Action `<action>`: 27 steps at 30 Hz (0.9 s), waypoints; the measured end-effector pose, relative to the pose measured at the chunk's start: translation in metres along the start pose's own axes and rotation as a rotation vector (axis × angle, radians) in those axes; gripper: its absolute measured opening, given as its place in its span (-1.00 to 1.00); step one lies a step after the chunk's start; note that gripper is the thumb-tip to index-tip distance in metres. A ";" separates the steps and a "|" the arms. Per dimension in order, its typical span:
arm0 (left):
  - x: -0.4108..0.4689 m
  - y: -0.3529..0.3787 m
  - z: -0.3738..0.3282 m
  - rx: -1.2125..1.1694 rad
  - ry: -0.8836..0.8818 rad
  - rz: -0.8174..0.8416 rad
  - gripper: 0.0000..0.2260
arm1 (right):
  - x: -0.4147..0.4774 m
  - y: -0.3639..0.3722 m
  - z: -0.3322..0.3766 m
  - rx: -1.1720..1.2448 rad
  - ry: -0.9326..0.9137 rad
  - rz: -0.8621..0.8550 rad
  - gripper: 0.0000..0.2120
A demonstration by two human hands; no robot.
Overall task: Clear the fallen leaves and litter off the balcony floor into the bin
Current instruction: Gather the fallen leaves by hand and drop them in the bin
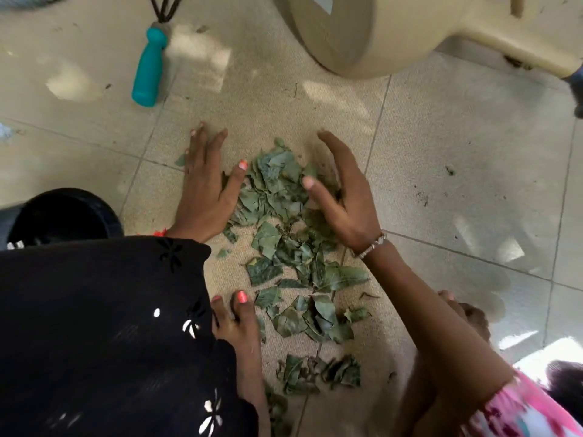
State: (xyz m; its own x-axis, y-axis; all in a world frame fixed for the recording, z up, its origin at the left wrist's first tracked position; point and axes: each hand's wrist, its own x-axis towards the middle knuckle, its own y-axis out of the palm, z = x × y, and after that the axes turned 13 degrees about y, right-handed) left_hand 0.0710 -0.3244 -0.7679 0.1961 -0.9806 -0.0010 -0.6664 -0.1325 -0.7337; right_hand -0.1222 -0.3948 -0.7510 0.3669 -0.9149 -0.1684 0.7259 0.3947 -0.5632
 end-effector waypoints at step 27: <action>0.032 0.024 -0.014 -0.217 0.187 -0.095 -0.48 | 0.020 0.054 0.012 -0.076 0.084 -0.180 -0.46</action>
State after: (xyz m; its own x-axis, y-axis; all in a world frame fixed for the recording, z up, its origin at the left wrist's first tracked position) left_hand 0.0512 -0.3608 -0.7761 0.1425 -0.9693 0.2003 -0.7933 -0.2329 -0.5626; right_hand -0.0686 -0.3912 -0.7750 0.1833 -0.9751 -0.1248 0.7279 0.2200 -0.6495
